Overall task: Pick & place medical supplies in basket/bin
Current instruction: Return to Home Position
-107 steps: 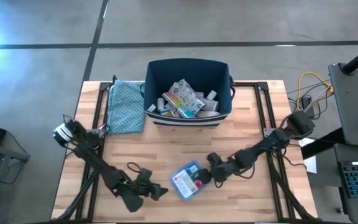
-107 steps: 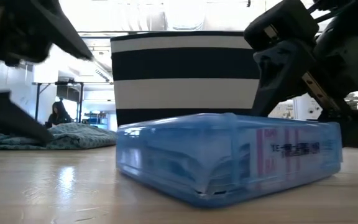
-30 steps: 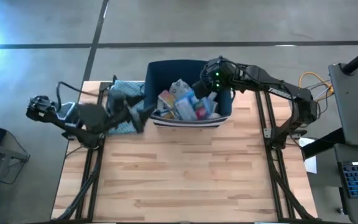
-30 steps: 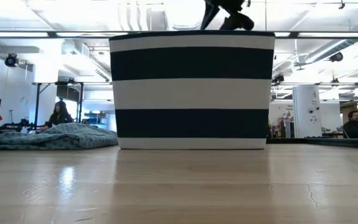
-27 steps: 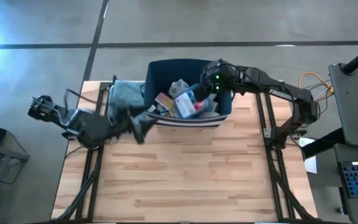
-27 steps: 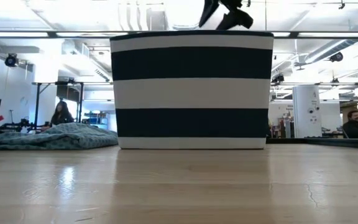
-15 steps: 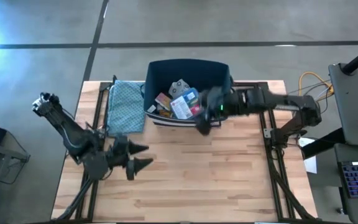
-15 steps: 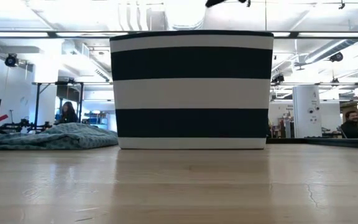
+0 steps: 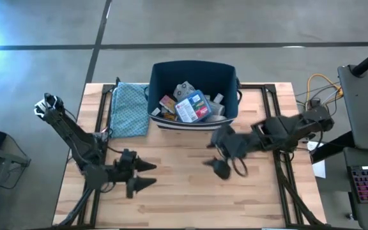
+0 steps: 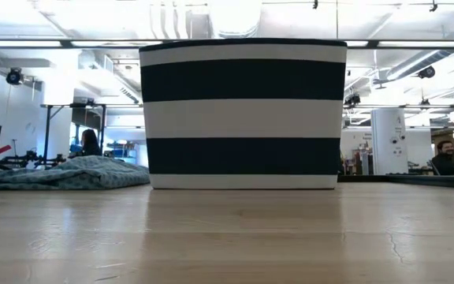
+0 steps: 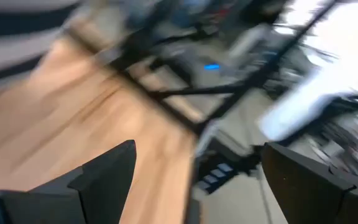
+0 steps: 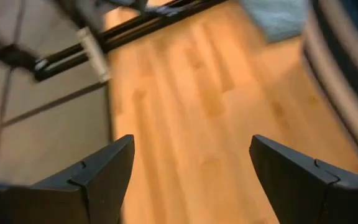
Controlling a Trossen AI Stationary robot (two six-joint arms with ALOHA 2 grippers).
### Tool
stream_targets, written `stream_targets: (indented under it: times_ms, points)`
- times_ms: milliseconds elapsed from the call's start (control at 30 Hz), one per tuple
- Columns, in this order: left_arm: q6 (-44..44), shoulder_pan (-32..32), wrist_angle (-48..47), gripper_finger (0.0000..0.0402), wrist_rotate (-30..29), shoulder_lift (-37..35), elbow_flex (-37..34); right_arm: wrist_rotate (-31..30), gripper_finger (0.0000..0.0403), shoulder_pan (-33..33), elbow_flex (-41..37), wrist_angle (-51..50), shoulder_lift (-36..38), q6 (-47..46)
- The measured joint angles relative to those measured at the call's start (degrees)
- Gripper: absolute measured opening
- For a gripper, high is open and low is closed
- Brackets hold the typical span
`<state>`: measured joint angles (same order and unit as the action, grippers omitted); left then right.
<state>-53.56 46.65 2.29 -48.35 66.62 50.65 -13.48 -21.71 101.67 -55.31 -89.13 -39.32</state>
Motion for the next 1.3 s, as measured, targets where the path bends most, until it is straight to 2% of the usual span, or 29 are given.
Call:
stream_targets:
  times_ms: [67,133,267,367,433,567,767,933,1167,1300]
  points:
    - [11.65,-1.55,7.83,0.0324,4.97,-1.09,0.0,0.49,0.0306,-1.57,-0.02,-0.22,0.75,-0.38]
    - [19.69,-4.34,12.78,0.0324,11.67,-2.15,0.07,0.02,0.0306,-2.85,-0.19,0.05,2.21,-0.26]
    - [28.21,-11.29,14.24,0.0324,25.64,-4.4,0.01,-3.88,0.0306,-5.61,-2.78,0.53,5.93,0.02]
    - [32.29,-16.89,14.14,0.0324,34.97,-6.54,-0.48,-8.81,0.0306,-9.08,-8.56,3.25,10.42,-1.34]
    - [34.46,-20.83,13.78,0.0324,40.6,-8.36,-0.7,-9.56,0.0306,-11.03,-14.62,9.72,14.44,-1.4]
    - [36.96,-28.36,10.4,0.0324,49.27,-13.34,-1.64,-9.42,0.0306,-13.41,-29.65,29.33,21.91,0.77]
    - [37.41,-36.44,5.76,0.0324,51.24,-23.41,-6.75,-8.98,0.0306,-13.57,-50.22,56.26,30.88,6.48]
    - [36.09,-37.35,6.11,0.0324,51.35,-35.8,-15.36,-8.99,0.0306,-13.54,-63.02,72.01,35.76,9.16]
    - [30.21,-37.37,5.87,0.0324,51.38,-52.81,-27.26,-10.07,0.0306,-11.8,-76.4,82.48,43.64,9.14]
    - [29.87,-37.37,6.1,0.0324,51.2,-60.14,-31.15,-10.51,0.0306,-8.02,-82.7,83.63,50.53,6.46]
